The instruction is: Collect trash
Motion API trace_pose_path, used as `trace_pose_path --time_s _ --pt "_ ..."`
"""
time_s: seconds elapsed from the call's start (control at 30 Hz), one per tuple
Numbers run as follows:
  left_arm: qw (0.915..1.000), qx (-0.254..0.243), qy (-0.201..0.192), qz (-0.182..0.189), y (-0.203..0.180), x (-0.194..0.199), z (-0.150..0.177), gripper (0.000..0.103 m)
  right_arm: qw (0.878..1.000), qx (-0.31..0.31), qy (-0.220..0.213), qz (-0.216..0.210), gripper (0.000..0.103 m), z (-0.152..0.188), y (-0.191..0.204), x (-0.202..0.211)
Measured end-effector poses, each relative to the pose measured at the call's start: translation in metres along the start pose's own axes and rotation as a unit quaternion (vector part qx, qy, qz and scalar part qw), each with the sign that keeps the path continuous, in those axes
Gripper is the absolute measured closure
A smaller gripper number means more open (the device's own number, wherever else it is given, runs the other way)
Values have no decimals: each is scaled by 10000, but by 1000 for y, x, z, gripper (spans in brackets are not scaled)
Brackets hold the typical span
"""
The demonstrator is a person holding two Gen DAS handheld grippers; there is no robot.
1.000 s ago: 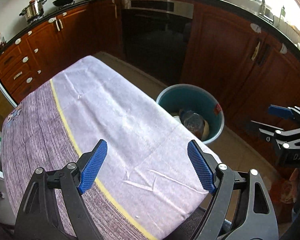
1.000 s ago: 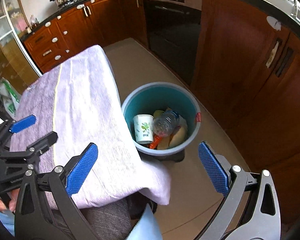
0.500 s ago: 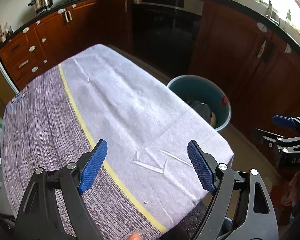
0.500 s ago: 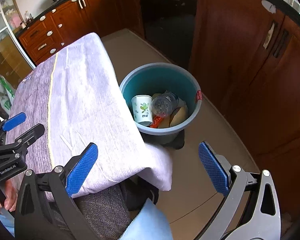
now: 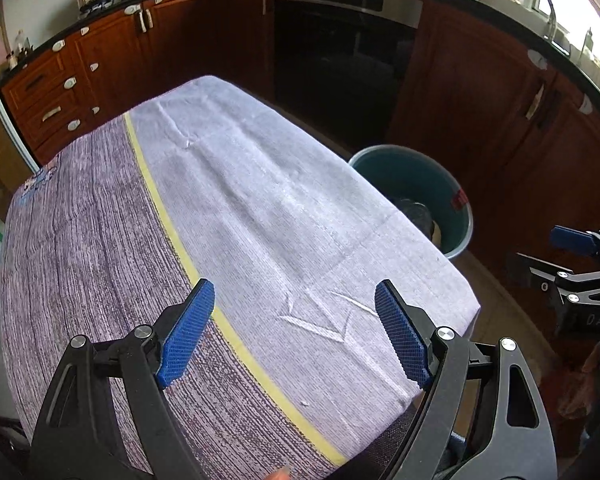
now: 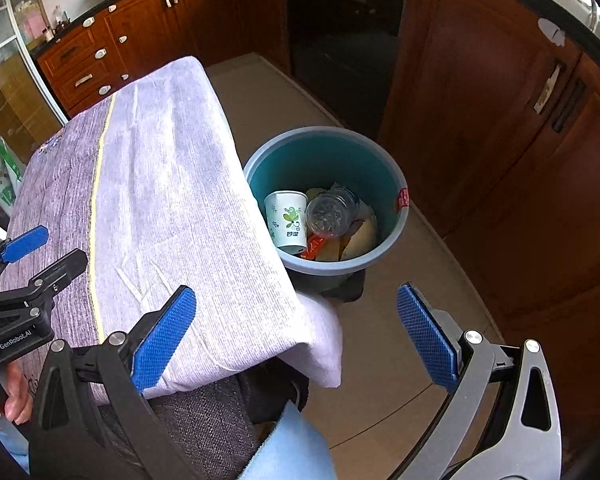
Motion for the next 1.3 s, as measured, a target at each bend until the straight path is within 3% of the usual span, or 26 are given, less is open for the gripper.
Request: trace_pose_path --time_s 0.93,1.03,1.3 --pt "9999 -12 141 0 3 -15 -3 20 9997 50 246 -17 7 -10 12 -25" --pt "9998 -45 174 118 1 -18 -3 5 9997 31 257 -16 7 -10 10 -27" --pt "9995 -113 202 219 -3 -23 -4 4 9995 -26 311 17 7 -12 7 -33"
Point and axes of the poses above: each gripper's, at about its wrist camera, not at the fingertips, and x roughly against the way its jaws point, y to its left, z to its underside, the point moved 4 cm from there along -x, roughly the way its jaws point, and after that the axes turned 13 degrees about -x, right-handed, at the moved point
